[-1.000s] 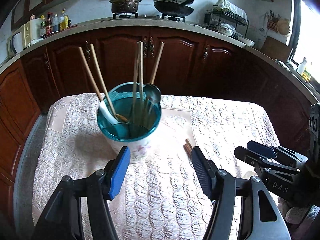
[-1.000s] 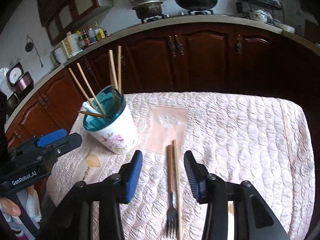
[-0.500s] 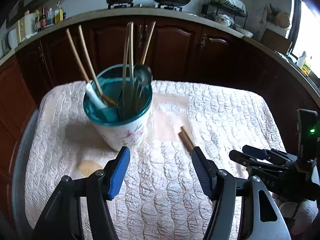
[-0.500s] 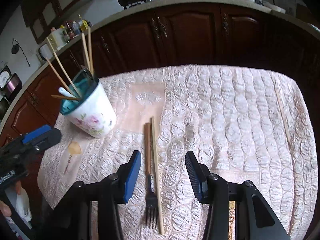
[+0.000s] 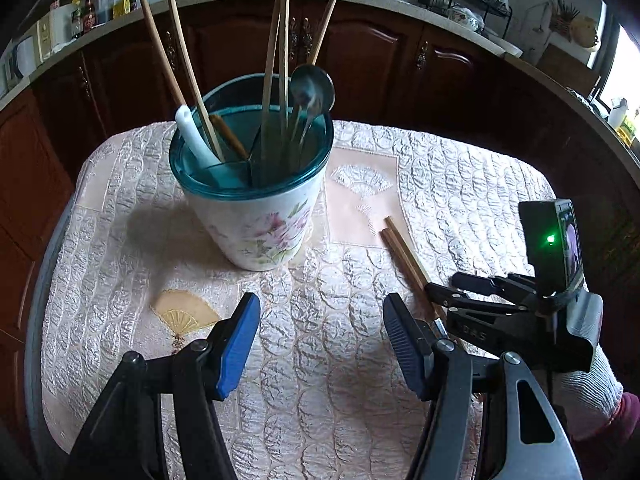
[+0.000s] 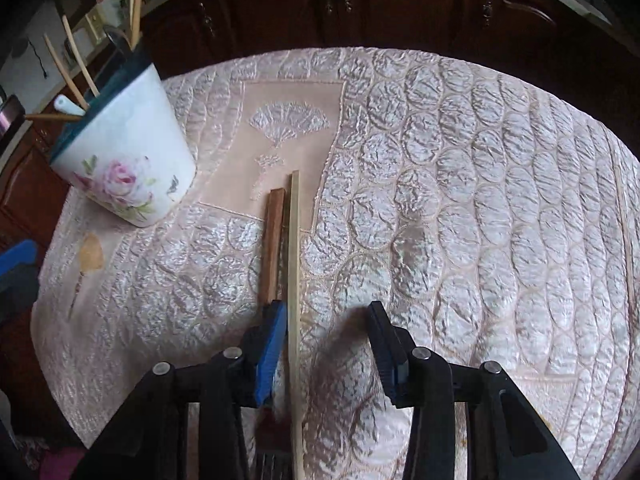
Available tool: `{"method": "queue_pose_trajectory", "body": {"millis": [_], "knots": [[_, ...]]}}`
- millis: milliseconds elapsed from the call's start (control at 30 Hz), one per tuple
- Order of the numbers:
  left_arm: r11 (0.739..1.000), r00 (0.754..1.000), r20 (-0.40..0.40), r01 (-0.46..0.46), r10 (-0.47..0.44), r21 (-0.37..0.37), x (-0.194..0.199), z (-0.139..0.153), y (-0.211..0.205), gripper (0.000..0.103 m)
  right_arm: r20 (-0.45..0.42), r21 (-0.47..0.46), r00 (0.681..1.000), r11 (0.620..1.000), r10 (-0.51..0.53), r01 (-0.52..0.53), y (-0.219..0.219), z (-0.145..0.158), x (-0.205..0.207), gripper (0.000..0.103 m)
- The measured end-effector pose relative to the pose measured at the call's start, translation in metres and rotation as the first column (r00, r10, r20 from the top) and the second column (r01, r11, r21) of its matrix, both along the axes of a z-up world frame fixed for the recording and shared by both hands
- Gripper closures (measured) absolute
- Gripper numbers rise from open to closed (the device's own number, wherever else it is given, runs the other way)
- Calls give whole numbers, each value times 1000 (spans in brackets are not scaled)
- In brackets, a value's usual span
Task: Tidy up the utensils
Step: 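Move both open grippers back toward the remaining fork and chopsticks, then grasp the metal fork and dark chopstick with the left gripper while the right gripper grasps a light chopstick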
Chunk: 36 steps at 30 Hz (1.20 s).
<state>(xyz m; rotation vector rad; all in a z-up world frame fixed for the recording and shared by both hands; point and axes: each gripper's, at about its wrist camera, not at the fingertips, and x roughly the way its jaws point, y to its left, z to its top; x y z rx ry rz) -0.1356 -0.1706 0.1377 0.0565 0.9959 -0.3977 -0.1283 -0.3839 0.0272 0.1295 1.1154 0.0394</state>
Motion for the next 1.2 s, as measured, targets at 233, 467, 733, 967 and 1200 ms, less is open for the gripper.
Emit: {"method": "queue_pose_trajectory", "body": {"millis": [233, 467, 733, 967, 1200], "knots": [[1000, 999, -32, 17, -17, -22, 9, -10, -14, 38, 12, -39, 996, 995, -87, 87, -24, 0, -5, 71], [998, 995, -88, 35, -40, -53, 22, -26, -46, 38, 5, 98, 989, 985, -145, 144, -70, 1, -32, 70], [999, 994, -104, 38, -40, -18, 32, -40, -75, 38, 59, 162, 995, 984, -81, 71, -79, 19, -11, 54], [1000, 993, -116, 27, -27, -7, 43, -49, -79, 38, 22, 146, 998, 988, -62, 59, -72, 4, 13, 54], [1000, 991, -134, 13, -15, -17, 58, -58, -90, 38, 11, 154, 999, 987, -50, 47, -87, 9, 30, 54]]}}
